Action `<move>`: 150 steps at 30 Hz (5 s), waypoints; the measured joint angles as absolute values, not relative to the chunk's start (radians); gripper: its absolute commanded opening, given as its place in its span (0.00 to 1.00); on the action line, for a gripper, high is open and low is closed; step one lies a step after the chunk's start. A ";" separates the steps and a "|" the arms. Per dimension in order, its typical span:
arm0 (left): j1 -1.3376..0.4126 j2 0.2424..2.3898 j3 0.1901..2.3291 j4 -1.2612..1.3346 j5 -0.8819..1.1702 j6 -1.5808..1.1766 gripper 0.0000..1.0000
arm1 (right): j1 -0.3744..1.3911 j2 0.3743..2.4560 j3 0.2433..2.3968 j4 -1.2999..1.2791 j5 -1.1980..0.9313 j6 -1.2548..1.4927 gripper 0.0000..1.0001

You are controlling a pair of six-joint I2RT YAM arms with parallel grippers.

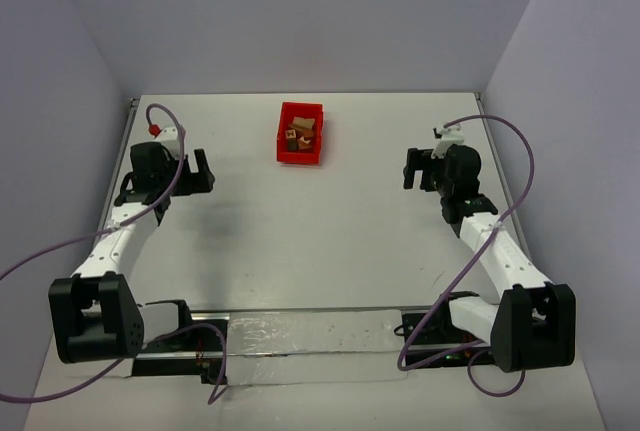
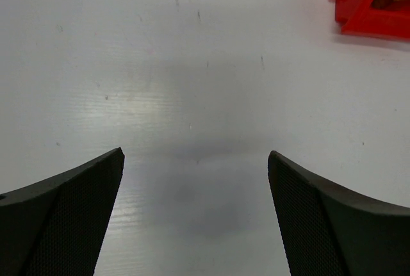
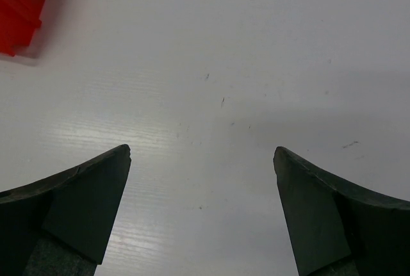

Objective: Build the wood block tower

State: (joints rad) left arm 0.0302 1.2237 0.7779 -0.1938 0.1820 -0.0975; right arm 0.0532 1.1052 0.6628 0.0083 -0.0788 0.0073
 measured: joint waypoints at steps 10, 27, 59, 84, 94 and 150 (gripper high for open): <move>-0.114 1.490 1.173 -0.195 0.050 -0.126 0.88 | 0.053 1.137 0.663 0.007 -0.064 0.007 1.00; -0.278 2.017 1.615 -0.269 0.011 -0.260 0.81 | 0.045 1.219 0.674 0.006 -0.045 0.007 1.00; -0.406 2.256 1.822 -0.264 -0.166 -0.277 0.43 | 0.019 1.229 0.681 0.006 -0.050 0.007 1.00; -0.405 2.324 1.877 -0.258 -0.209 -0.260 0.00 | 0.014 1.236 0.688 0.003 -0.055 0.007 1.00; -0.405 2.324 1.878 -0.259 -0.216 -0.223 0.00 | 0.013 1.236 0.688 0.000 -0.067 0.007 1.00; -1.004 2.178 0.873 1.347 -1.119 1.983 0.00 | -0.061 1.131 0.688 -0.009 -0.124 0.010 1.00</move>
